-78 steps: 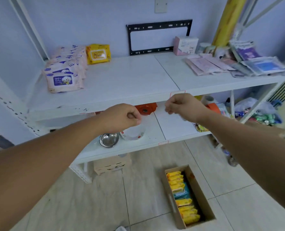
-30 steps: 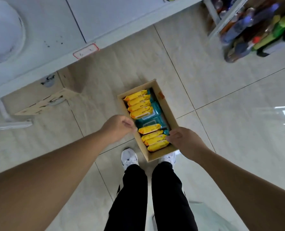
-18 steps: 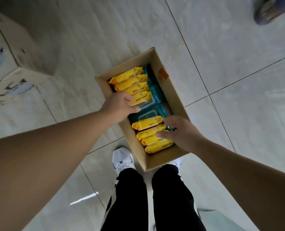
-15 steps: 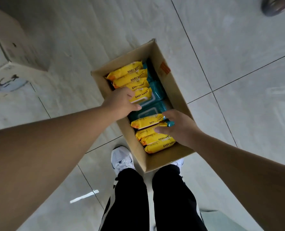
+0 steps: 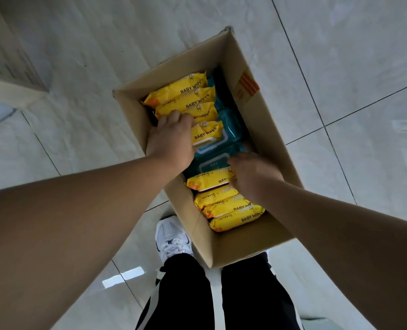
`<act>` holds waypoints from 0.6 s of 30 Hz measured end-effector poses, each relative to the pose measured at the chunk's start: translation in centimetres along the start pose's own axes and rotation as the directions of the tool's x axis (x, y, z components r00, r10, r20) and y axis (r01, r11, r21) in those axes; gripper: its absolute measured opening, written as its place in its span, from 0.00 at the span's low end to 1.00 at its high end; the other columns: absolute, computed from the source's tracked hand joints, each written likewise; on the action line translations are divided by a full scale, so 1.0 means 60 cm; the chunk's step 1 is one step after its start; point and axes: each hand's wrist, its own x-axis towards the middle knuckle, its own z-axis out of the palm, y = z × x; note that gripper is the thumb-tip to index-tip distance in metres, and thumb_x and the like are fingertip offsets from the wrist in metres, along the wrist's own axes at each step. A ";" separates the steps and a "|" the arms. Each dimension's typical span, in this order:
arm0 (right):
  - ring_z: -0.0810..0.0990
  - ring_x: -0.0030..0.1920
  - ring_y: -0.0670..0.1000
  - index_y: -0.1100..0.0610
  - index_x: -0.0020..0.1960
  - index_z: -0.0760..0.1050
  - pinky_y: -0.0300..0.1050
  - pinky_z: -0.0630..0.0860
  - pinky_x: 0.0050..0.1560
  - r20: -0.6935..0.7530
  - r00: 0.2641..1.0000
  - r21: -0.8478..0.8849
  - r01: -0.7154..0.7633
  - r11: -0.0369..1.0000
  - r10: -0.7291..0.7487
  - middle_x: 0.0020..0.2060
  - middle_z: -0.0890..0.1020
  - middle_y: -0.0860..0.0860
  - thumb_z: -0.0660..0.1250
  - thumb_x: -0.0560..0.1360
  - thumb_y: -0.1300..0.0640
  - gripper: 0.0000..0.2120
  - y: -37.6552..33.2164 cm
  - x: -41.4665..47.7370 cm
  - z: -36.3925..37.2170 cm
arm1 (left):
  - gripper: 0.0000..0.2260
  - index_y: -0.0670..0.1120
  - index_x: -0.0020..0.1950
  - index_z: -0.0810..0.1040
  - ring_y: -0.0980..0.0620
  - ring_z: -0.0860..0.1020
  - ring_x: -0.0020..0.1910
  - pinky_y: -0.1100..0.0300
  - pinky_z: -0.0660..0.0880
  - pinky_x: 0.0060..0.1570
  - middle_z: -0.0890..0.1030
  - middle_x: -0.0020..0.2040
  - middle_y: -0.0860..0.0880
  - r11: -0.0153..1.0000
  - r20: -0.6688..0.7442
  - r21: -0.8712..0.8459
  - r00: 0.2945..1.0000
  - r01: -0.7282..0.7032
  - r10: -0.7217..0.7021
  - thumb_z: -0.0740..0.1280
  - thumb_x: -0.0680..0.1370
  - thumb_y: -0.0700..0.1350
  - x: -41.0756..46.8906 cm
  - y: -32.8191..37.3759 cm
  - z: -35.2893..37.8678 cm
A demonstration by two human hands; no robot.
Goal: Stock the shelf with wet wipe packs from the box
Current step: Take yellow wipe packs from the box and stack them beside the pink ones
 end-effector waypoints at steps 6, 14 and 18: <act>0.80 0.56 0.58 0.52 0.62 0.76 0.48 0.79 0.50 0.033 0.999 0.060 -0.020 0.998 0.018 0.54 0.82 0.54 0.67 0.79 0.49 0.13 -0.001 0.008 -0.001 | 0.19 0.50 0.62 0.76 0.41 0.74 0.60 0.47 0.75 0.50 0.76 0.60 0.45 0.997 -0.057 0.062 0.997 -0.054 0.057 0.74 0.74 0.51 0.018 -0.001 0.010; 0.76 0.44 0.52 0.56 0.55 0.79 0.42 0.67 0.37 0.117 0.993 0.159 -0.002 0.987 -0.017 0.46 0.79 0.53 0.60 0.83 0.53 0.10 0.006 0.021 -0.023 | 0.09 0.45 0.50 0.83 0.43 0.80 0.51 0.50 0.77 0.45 0.82 0.52 0.45 0.986 -0.058 -0.153 0.996 -0.073 0.065 0.71 0.77 0.50 0.036 -0.008 0.010; 0.74 0.38 0.50 0.54 0.48 0.74 0.41 0.63 0.31 0.043 0.999 0.248 -0.002 0.969 -0.009 0.37 0.74 0.50 0.62 0.82 0.56 0.05 0.008 0.013 -0.019 | 0.08 0.47 0.43 0.81 0.45 0.81 0.45 0.48 0.79 0.42 0.83 0.46 0.47 0.974 -0.041 -0.214 0.997 -0.068 0.060 0.72 0.76 0.50 0.033 -0.011 0.010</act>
